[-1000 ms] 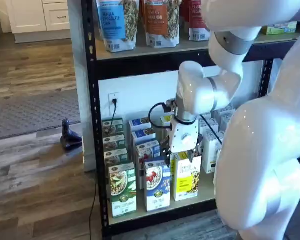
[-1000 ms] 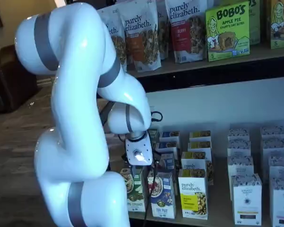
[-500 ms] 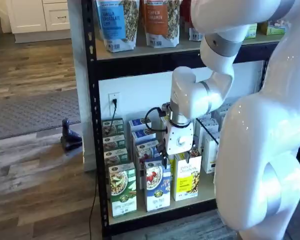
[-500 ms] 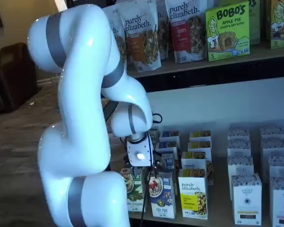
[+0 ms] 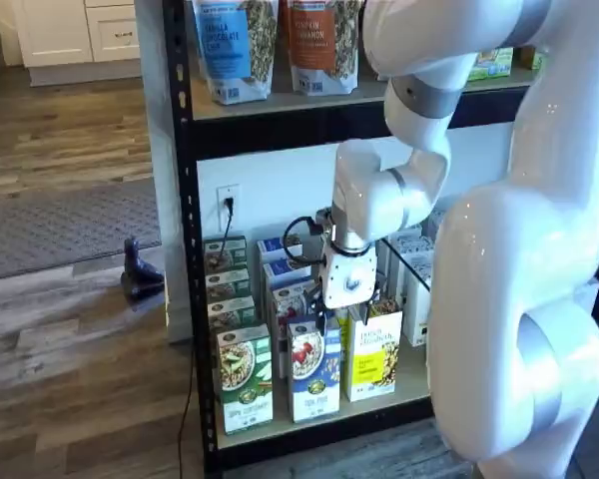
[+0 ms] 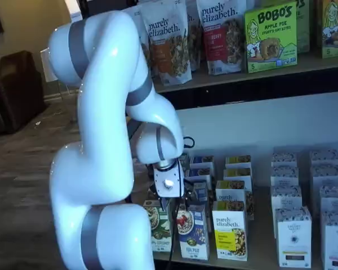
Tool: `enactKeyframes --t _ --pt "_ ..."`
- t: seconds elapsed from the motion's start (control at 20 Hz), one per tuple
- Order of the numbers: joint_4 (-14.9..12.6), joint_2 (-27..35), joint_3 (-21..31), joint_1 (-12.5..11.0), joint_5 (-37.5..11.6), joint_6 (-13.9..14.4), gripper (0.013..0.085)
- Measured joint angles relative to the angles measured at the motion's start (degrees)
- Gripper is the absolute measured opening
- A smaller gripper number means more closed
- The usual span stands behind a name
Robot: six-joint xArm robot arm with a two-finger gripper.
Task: Pick up the blue and white box that is on the bottom shelf, the second box from the left
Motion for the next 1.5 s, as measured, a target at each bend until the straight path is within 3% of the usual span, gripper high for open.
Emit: enactKeyframes --t 0.5,1.05,1.5 --pt "0.8 10.2 -8.5 -0.8 -0.5 -1.5 0.0850" --pt "4.0 19.6 -17.0 -1.6 -1.6 -5.5 0.0850" --pt "2.1 24.9 -23.5 -2.2 -1.6 -4.1 0.0850"
